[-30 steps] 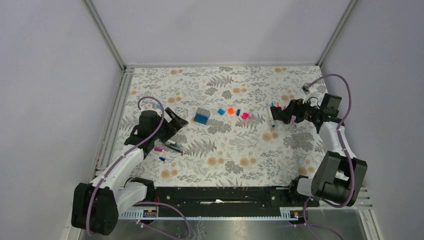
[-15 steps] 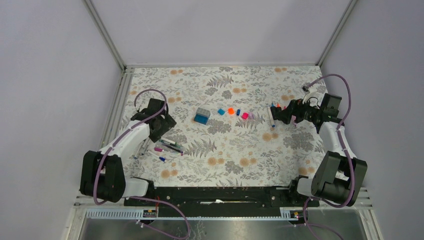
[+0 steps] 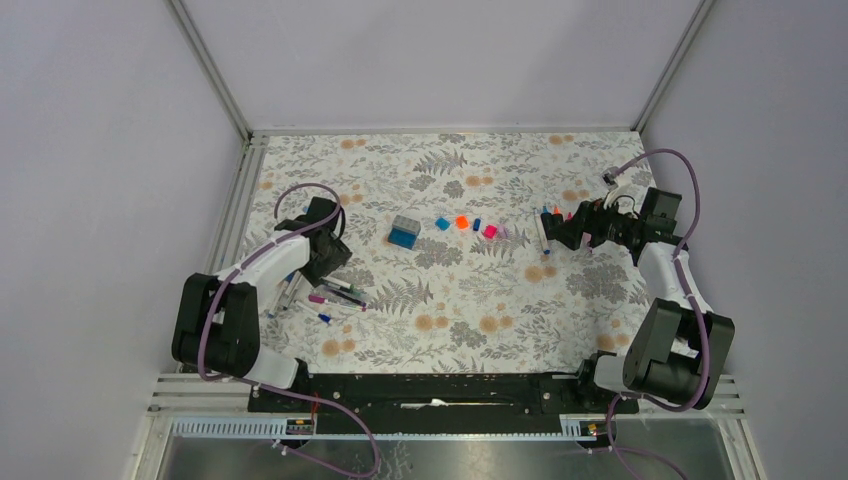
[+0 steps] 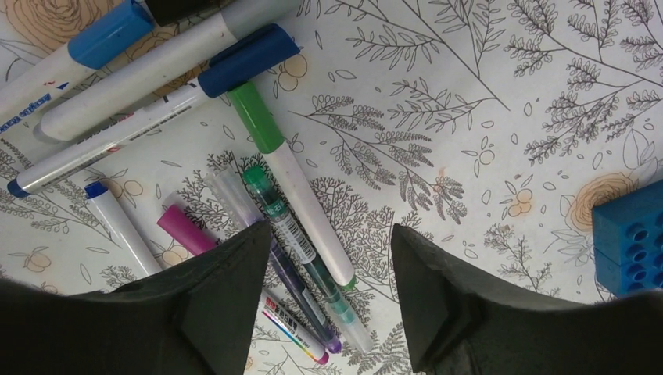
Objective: Open the pen caps
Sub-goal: Pick up the pen from the center of the board.
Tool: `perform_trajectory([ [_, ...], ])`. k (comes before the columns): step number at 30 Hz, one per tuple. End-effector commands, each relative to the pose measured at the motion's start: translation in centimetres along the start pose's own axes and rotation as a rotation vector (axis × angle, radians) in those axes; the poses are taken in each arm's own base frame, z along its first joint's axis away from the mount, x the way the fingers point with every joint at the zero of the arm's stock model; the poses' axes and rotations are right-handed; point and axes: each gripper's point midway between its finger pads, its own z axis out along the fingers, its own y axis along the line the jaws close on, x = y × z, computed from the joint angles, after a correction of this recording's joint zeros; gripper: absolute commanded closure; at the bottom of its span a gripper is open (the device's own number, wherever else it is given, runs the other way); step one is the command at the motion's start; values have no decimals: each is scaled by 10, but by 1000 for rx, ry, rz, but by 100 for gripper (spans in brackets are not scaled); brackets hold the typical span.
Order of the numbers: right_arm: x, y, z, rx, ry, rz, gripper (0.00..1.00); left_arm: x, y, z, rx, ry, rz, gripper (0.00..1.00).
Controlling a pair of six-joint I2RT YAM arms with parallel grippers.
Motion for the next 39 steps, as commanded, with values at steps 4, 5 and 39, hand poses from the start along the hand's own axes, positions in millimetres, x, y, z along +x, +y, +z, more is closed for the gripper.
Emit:
perform_trajectory([
  [4, -5, 3, -1, -27, -4, -19, 9, -15, -15, 2, 4, -45, -13, 42],
  [5, -5, 3, -1, -27, -3, -20, 9, -14, -15, 2, 4, -43, -13, 43],
  [39, -5, 3, -1, -25, 1, -25, 9, 2, -8, 19, -20, -2, 12, 57],
])
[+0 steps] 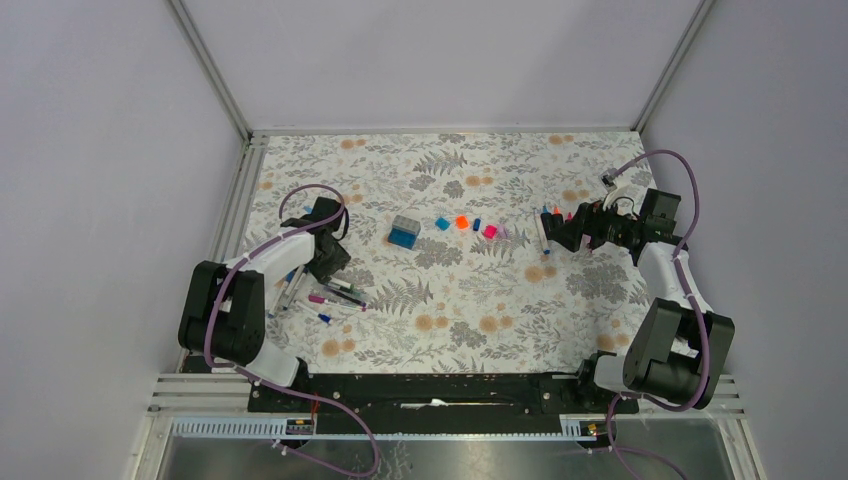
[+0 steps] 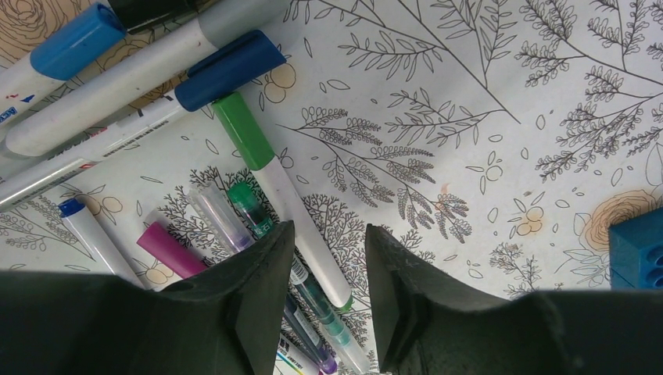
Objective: Open the pen caps
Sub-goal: Pick up the pen from the center of the board.
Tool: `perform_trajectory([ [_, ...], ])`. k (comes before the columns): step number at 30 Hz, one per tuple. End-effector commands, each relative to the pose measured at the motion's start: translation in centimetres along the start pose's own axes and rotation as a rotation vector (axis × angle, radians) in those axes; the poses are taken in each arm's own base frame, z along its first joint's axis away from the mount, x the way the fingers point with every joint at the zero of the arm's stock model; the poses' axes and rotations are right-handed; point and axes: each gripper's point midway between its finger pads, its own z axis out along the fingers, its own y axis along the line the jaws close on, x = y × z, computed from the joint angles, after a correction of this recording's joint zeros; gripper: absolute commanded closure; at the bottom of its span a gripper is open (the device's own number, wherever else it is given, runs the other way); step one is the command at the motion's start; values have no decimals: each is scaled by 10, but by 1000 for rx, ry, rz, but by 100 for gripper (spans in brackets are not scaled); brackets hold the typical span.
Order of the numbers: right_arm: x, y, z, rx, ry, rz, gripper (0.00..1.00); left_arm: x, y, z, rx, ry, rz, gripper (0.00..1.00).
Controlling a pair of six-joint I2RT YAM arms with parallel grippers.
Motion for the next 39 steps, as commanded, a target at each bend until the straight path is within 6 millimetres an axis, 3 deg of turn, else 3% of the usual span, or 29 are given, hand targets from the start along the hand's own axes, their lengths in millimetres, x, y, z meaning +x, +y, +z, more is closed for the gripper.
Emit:
perform_trajectory([
  [1, -11, 2, -1, -21, -17, -30, 9, -3, -3, 3, 4, -18, -3, 57],
  [9, -10, 2, -1, -23, -15, -26, 9, 0, 1, -1, -5, -7, -11, 53],
  [16, -10, 2, -1, -24, -16, -25, 9, 5, 5, 8, -38, 2, 2, 55],
  [28, -11, 2, -1, -24, -13, -28, 9, 9, -16, 7, 49, 15, 33, 64],
  [39, -11, 3, -1, -25, -14, -28, 9, 39, -48, 4, 122, 66, 137, 70],
])
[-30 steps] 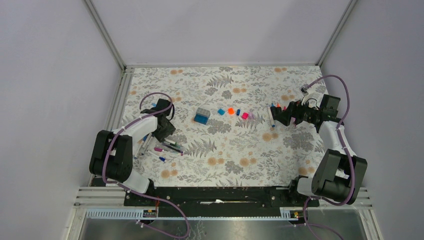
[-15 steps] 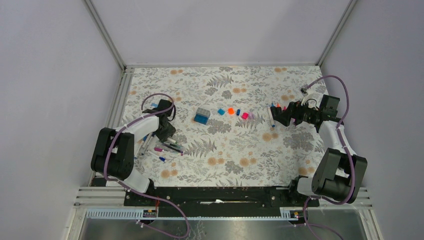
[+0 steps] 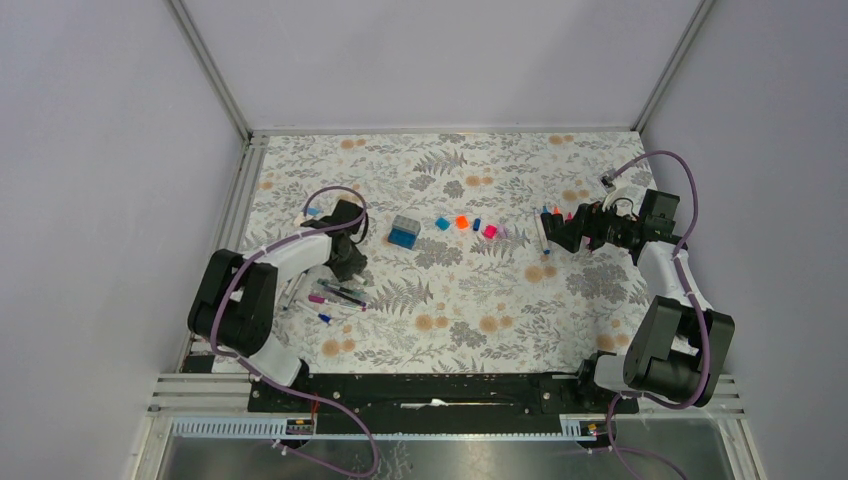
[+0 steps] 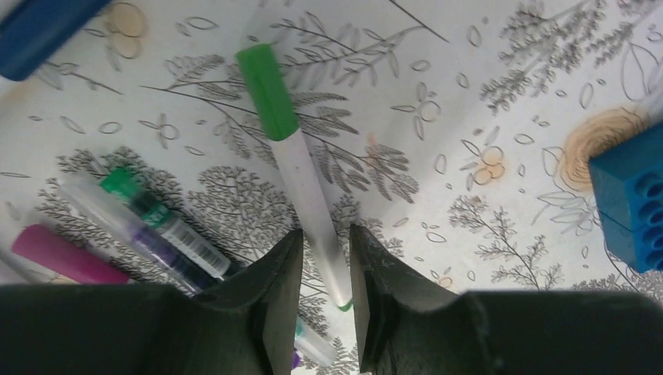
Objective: Open the pen caps
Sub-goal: Pick up the pen from the center of the board.
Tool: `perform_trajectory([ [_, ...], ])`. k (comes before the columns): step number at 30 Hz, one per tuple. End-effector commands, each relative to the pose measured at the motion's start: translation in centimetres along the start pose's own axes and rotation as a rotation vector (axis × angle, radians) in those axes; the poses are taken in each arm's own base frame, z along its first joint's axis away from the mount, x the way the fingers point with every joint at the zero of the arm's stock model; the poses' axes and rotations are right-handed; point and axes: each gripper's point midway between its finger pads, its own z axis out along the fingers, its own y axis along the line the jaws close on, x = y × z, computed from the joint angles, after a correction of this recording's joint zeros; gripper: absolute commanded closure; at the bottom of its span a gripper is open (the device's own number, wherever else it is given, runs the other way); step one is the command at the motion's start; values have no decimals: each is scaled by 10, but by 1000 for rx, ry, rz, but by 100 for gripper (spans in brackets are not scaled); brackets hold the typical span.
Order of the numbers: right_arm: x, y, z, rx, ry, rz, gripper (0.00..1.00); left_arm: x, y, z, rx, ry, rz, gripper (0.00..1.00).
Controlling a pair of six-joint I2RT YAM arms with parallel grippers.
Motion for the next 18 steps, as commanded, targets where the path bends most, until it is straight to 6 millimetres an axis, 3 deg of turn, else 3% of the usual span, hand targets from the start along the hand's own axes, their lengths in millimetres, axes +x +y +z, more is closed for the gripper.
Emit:
perform_trajectory([
  [1, -15, 4, -2, -21, -27, -46, 9, 10, -24, 2, 53, 29, 52, 70],
  [5, -16, 4, -3, -23, -25, -46, 9, 21, -33, 4, 49, 44, 122, 70],
  [11, -17, 6, -4, -26, -28, -50, 9, 32, -39, 8, 38, 55, 197, 92],
  [18, -17, 11, -4, -52, -28, -37, 7, 35, -49, -5, 52, 25, 310, 100],
])
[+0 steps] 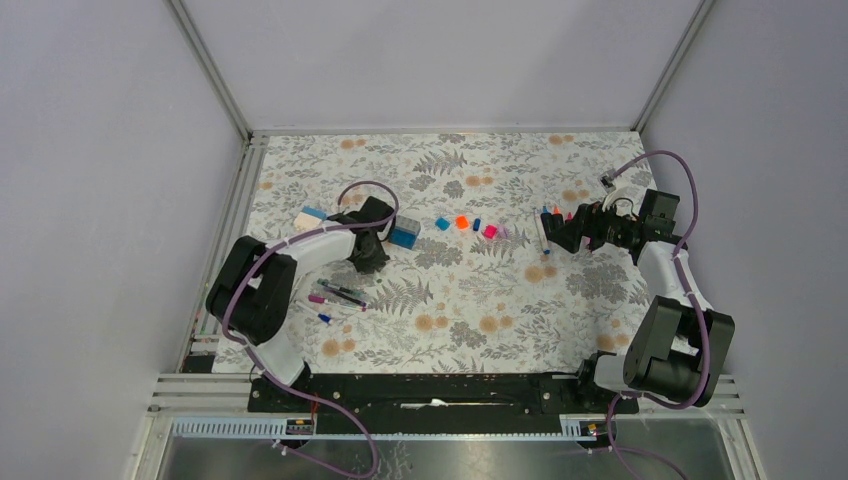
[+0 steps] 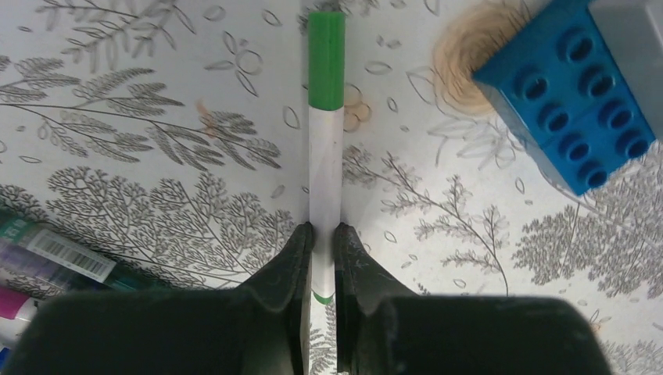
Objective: Open the pen caps
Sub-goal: Pick up the pen from the center of the board.
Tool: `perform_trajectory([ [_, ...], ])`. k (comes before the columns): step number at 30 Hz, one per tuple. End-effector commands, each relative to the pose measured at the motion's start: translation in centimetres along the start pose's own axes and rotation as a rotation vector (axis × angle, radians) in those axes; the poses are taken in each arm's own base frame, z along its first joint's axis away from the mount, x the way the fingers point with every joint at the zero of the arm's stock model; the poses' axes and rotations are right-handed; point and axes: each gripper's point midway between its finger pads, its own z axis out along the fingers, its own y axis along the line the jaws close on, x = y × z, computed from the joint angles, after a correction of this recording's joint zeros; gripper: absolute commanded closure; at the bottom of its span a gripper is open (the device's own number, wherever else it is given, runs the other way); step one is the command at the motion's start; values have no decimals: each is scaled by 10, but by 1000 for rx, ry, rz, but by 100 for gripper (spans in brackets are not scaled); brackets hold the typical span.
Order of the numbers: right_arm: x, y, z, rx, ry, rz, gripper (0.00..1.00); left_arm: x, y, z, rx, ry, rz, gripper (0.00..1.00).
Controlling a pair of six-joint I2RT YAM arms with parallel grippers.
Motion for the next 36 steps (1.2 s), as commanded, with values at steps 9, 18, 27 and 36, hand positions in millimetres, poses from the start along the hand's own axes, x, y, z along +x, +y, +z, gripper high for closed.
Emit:
perform_trajectory([
  [9, -16, 28, -5, -146, -38, -29, 7, 2, -8, -27, 49, -78, 145, 100],
  [18, -5, 60, -2, -267, -36, -48, 5, 4, -45, -72, 356, -196, 186, 100],
  [27, -4, 122, 13, -518, -43, 67, 2, 11, -131, -165, 1006, -350, 289, 100],
  [36, -18, 137, 34, -498, -97, 151, 1, 31, -212, -206, 1288, -316, 349, 100],
])
